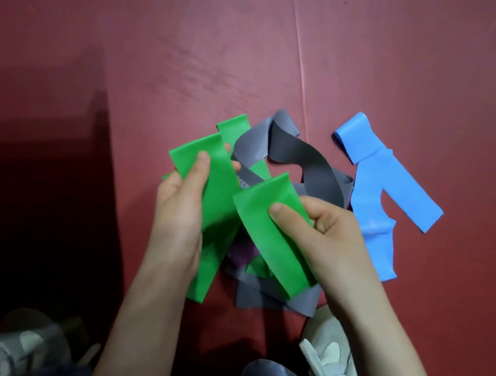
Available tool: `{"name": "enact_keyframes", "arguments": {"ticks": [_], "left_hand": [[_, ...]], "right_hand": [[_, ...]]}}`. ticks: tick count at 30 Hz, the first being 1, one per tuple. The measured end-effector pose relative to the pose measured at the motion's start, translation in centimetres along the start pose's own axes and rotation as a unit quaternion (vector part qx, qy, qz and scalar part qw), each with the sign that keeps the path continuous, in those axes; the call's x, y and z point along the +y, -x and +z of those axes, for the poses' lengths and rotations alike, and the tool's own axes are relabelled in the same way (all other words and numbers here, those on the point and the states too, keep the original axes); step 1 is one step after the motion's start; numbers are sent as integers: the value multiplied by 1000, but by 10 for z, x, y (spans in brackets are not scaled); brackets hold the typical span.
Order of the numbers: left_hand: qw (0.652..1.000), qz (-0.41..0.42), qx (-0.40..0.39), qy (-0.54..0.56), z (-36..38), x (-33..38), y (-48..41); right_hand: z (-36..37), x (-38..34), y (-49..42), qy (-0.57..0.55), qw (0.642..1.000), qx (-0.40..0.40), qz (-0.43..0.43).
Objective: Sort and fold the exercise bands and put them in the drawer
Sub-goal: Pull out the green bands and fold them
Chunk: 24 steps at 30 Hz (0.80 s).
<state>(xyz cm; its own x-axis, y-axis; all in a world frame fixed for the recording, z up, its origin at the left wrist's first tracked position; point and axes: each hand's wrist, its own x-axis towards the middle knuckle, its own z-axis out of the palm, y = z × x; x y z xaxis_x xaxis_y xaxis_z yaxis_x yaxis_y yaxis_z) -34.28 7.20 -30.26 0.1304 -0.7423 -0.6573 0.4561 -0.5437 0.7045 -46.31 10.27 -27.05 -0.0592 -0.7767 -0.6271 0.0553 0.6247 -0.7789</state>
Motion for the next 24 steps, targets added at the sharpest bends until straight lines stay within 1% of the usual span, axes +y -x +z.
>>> {"name": "enact_keyframes", "arguments": {"ticks": [3, 5, 7, 9, 12, 14, 17, 20, 24], "left_hand": [[999, -12, -42, -8, 6, 5, 0], [998, -39, -43, -14, 8, 2, 1], [997, -76, -34, -6, 6, -4, 2], [993, -104, -42, 24, 3, -8, 5], [984, -131, -95, 73, 4, -6, 11], [983, -131, -113, 61, 6, -8, 13], [990, -97, -102, -10, 4, -18, 10], [991, -93, -99, -13, 2, -20, 11], [992, -81, -95, -19, -3, -20, 10]], "right_hand": [[9, -9, -3, -98, 994, -39, -6], [20, -8, -8, -145, 988, -50, -14], [31, -5, -13, -153, 987, -52, -19], [35, 0, -16, -156, 986, -55, -13], [34, 7, -18, -127, 991, -40, -9], [30, 11, -19, -76, 997, -17, -27], [27, 16, -18, -3, 998, 12, -53], [27, 20, -17, 25, 997, 39, -67], [24, 22, -17, 62, 991, 96, -69]]}}
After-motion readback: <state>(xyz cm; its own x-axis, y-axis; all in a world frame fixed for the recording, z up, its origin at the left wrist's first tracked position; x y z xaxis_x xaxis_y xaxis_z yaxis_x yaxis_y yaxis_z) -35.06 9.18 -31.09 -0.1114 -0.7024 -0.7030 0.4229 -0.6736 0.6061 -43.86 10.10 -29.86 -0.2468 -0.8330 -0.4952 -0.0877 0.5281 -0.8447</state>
